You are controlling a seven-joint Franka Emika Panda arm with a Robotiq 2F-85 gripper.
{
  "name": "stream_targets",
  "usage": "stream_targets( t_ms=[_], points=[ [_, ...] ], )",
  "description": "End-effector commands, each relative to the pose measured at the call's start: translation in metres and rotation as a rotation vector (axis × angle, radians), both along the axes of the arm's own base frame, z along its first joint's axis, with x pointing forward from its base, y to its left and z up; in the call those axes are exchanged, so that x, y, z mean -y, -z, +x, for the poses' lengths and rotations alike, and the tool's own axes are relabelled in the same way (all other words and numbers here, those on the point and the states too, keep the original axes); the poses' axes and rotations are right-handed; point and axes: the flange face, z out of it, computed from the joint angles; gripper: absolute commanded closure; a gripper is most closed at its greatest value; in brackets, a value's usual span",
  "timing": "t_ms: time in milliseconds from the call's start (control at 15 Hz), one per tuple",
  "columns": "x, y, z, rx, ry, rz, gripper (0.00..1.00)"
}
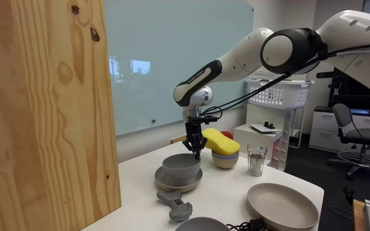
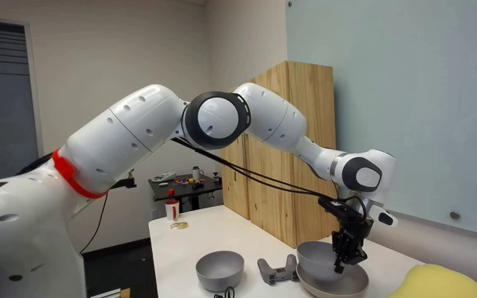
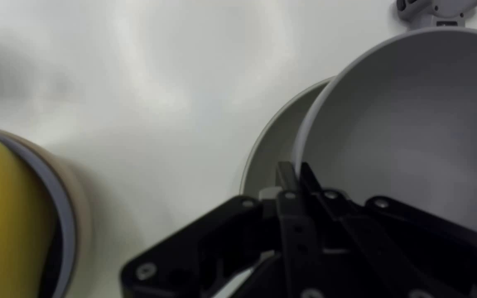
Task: Unstack the grey bowls then place one bowl in the large grey bowl.
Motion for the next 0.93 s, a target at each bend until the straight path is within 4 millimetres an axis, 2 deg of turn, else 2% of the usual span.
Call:
stream_targets(
  t_ms=[0, 400, 867],
  points=[
    [0.010, 0.026, 0.000, -0.020, 0.002, 0.038, 0.99],
    [0.013, 0.047, 0.000, -0.028, -0.017, 0.010, 0.99],
    [0.011, 0.057, 0.004, 0.004, -0.056, -0.020, 0.99]
  ],
)
